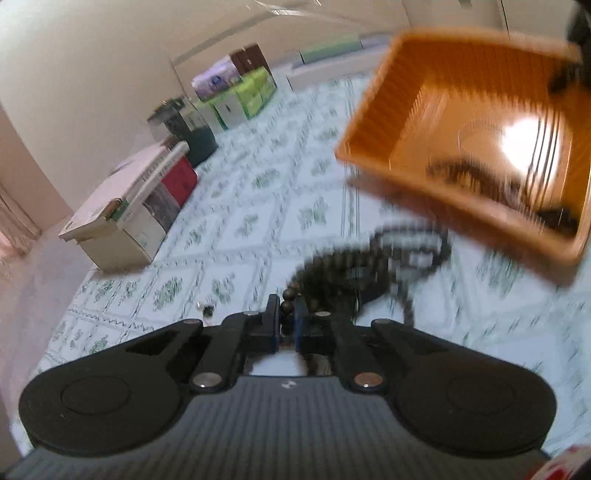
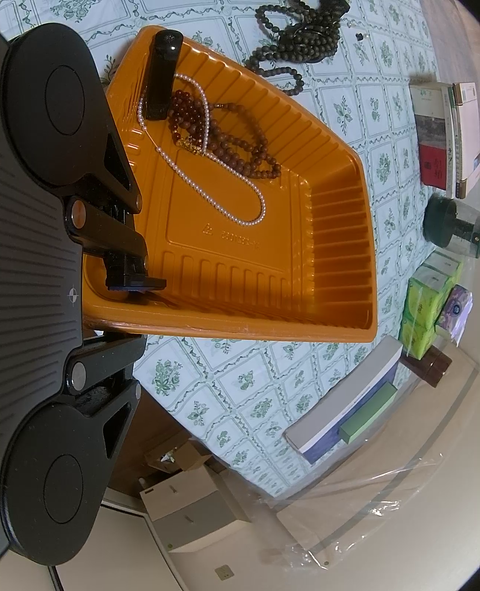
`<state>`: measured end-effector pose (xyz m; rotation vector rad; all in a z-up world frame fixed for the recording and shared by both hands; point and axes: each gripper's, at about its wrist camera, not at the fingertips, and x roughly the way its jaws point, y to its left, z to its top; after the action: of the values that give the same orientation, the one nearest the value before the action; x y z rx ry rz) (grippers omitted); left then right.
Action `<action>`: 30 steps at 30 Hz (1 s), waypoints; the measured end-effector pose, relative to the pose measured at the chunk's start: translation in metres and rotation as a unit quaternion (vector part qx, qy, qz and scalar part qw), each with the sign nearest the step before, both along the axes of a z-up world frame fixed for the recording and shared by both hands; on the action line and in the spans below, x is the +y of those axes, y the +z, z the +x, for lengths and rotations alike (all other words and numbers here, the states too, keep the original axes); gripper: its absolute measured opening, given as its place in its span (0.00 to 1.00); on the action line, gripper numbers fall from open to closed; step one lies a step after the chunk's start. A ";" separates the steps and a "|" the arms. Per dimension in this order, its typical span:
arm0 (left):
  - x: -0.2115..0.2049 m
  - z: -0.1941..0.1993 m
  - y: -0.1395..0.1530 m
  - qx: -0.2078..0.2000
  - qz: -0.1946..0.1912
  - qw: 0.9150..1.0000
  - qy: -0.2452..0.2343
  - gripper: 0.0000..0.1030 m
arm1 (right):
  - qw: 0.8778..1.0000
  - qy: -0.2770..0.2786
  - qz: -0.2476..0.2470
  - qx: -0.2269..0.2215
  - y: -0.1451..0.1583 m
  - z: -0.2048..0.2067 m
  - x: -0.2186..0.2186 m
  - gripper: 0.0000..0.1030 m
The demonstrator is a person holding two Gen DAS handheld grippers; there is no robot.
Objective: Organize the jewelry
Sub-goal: 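Grasp the long dark bead strand with the left tool and lift it high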
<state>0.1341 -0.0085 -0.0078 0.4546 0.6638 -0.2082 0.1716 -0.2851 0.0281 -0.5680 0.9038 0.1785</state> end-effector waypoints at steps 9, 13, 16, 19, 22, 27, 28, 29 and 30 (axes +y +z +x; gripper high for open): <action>0.015 0.007 0.096 -0.056 -0.093 0.994 -0.021 0.06 | 1.000 0.001 -0.001 -0.001 0.000 0.000 0.000 0.05; 0.016 0.008 0.133 -0.085 -0.107 0.990 -0.036 0.06 | 1.000 0.001 -0.001 -0.001 0.001 0.000 0.000 0.05; 0.012 0.006 0.161 -0.111 -0.109 0.987 -0.049 0.06 | 1.000 0.001 -0.001 -0.001 0.001 0.000 0.000 0.05; 0.009 0.005 0.184 -0.126 -0.119 0.983 -0.062 0.06 | 1.000 0.001 -0.001 -0.001 0.000 0.000 0.000 0.05; 0.003 0.006 0.206 -0.144 -0.123 0.979 -0.074 0.06 | 1.000 0.002 -0.002 -0.001 0.001 -0.001 0.001 0.05; -0.008 0.009 0.243 -0.174 -0.130 0.971 -0.095 0.06 | 1.000 0.003 -0.003 -0.002 0.002 -0.001 0.001 0.05; -0.010 0.011 0.249 -0.178 -0.133 0.970 -0.099 0.06 | 1.000 0.003 -0.003 -0.002 0.002 -0.001 0.001 0.05; -0.014 0.010 0.255 -0.184 -0.134 0.968 -0.104 0.06 | 1.000 0.003 -0.003 -0.002 0.002 -0.001 0.001 0.05; -0.017 0.011 0.262 -0.190 -0.134 0.966 -0.110 0.06 | 1.000 0.003 -0.003 -0.002 0.002 -0.001 0.001 0.05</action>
<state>0.1447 -0.0258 0.2537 0.2938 0.2024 -0.4038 0.1709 -0.2840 0.0301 -0.5774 0.8998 0.1806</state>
